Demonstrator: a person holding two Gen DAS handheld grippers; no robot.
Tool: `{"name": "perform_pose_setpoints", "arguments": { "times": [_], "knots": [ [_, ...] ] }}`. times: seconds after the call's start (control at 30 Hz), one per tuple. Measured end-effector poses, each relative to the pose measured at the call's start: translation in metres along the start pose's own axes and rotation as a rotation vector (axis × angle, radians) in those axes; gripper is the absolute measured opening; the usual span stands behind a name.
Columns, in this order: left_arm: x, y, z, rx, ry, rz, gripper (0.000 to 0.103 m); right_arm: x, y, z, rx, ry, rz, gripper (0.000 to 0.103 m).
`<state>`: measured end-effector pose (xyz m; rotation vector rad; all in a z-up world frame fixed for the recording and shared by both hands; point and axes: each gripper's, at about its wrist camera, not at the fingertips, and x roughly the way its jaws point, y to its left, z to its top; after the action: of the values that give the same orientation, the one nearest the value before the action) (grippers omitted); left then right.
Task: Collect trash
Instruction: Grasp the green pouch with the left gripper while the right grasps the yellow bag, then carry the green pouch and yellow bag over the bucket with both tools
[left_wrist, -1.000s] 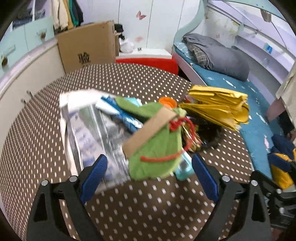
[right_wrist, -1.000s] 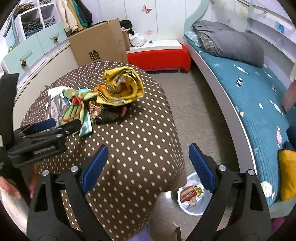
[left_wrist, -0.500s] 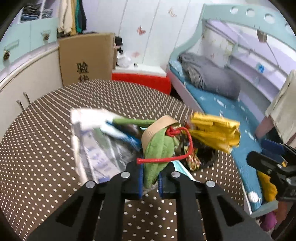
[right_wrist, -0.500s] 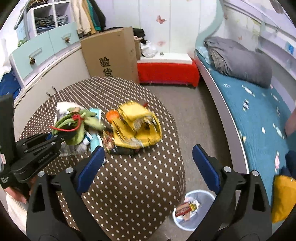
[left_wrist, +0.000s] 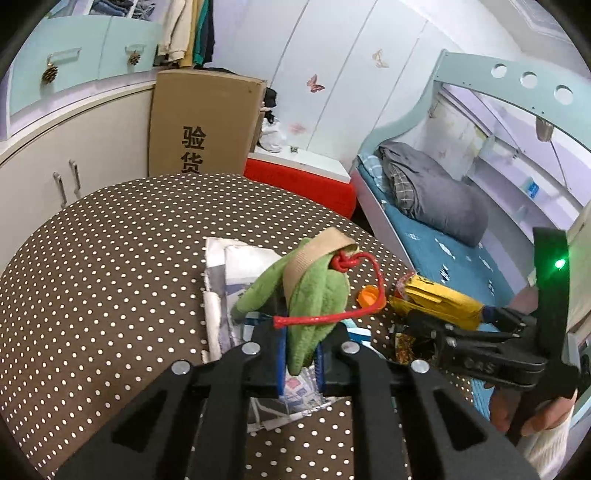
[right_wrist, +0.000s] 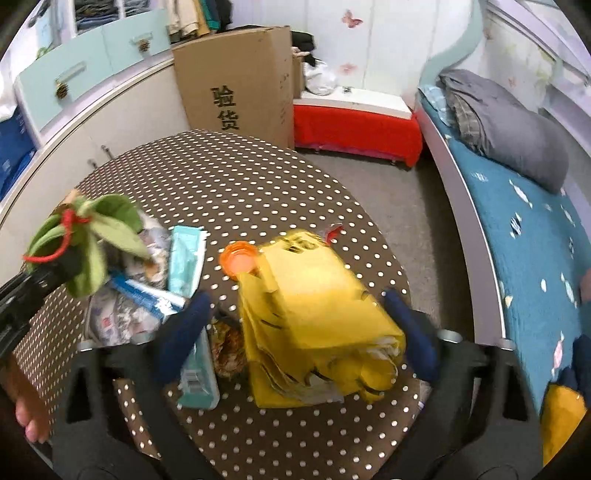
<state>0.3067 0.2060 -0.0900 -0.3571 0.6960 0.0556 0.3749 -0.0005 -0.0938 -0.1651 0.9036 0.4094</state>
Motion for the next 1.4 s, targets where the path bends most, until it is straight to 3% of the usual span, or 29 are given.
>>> {"name": "perform_pose_setpoints", "arguments": {
  "times": [0.17, 0.33, 0.83, 1.4],
  "knots": [
    [-0.005, -0.001, 0.0, 0.008, -0.015, 0.006, 0.011, -0.015, -0.013, -0.004, 0.049, -0.04, 0.032, 0.042],
    [-0.011, -0.013, -0.004, 0.021, -0.032, 0.006, 0.011, -0.035, -0.021, -0.014, 0.073, -0.058, 0.049, 0.038],
    [-0.03, -0.078, -0.024, 0.129, -0.021, -0.005, 0.011, -0.085, -0.047, -0.054, 0.141, -0.096, 0.039, 0.037],
    [-0.041, -0.197, -0.083, 0.323, 0.025, -0.14, 0.011, -0.143, -0.117, -0.128, 0.295, -0.124, -0.063, 0.037]
  ]
}}
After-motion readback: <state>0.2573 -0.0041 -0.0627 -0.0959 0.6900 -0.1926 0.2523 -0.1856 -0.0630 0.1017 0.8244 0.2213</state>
